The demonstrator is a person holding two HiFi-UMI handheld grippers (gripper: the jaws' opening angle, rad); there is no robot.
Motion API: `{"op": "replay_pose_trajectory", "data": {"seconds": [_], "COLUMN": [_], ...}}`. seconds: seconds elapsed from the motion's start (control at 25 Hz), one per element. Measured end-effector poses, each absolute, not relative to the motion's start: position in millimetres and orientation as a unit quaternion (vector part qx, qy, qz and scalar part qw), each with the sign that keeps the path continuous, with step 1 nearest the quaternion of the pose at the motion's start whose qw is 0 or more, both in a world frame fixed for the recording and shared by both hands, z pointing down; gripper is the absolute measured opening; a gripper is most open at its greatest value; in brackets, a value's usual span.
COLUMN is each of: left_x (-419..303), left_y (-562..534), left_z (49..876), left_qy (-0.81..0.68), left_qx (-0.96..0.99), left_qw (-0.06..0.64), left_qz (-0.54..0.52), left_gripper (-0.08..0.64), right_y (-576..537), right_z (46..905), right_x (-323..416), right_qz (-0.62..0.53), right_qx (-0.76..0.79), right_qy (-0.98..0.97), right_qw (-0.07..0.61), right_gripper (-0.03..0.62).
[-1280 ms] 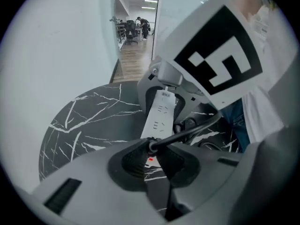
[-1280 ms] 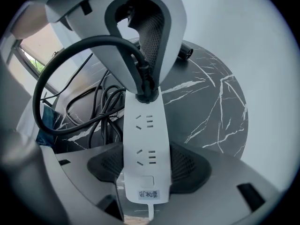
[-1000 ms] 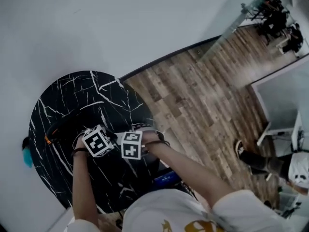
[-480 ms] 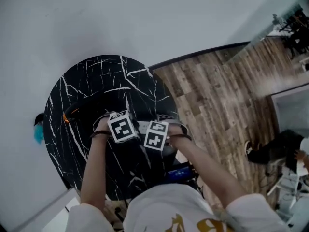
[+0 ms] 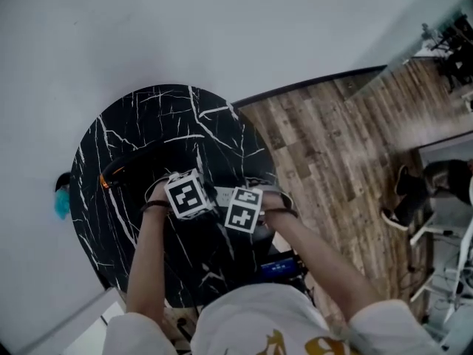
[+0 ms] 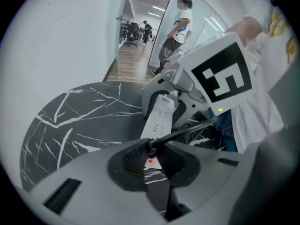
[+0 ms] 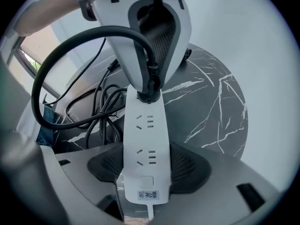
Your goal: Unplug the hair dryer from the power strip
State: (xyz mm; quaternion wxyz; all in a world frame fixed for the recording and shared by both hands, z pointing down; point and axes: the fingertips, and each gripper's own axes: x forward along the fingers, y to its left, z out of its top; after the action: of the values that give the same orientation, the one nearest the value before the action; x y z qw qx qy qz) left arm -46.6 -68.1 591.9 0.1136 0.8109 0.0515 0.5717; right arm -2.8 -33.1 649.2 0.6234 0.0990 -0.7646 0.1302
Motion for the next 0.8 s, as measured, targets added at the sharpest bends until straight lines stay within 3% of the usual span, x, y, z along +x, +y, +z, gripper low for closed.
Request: {"op": "replay_pose_trajectory", "data": {"seconds": [0.16,0.44,0.68,0.8], "left_x": [-52.5,-45.3,-53.0,-53.3], "left_y": [-58.1,-73.6,-59.3,-67.4], "left_z": [598.4,592.3,598.1,598.0], "left_qy": [0.010,0.074,0.015,0.030], "left_qx": [0.795,0.795,0.790,0.792], "left_qw": [0.050,0.103,0.032,0.064], "left_qz": [0.604,0.593,0.612,0.606], "left_gripper": [0.051,0.052,0.049,0.049], "right_y": [-34.2,-35.0,-35.2,-34.4], "right_z": [649.0,650.1,650.2,649.6], "right_x": [-2.0,-0.6,-2.2,-2.3], "right_qz": [0.125,0.128,0.127,0.125], "right_qx": [0.099,0.104,0.103,0.100], "right_qy": [-0.764,-0.764,-0.763,-0.766], "right_qw": [0.626,0.623,0.626,0.623], "right_gripper": [0.270,0.268,0.270,0.270]}}
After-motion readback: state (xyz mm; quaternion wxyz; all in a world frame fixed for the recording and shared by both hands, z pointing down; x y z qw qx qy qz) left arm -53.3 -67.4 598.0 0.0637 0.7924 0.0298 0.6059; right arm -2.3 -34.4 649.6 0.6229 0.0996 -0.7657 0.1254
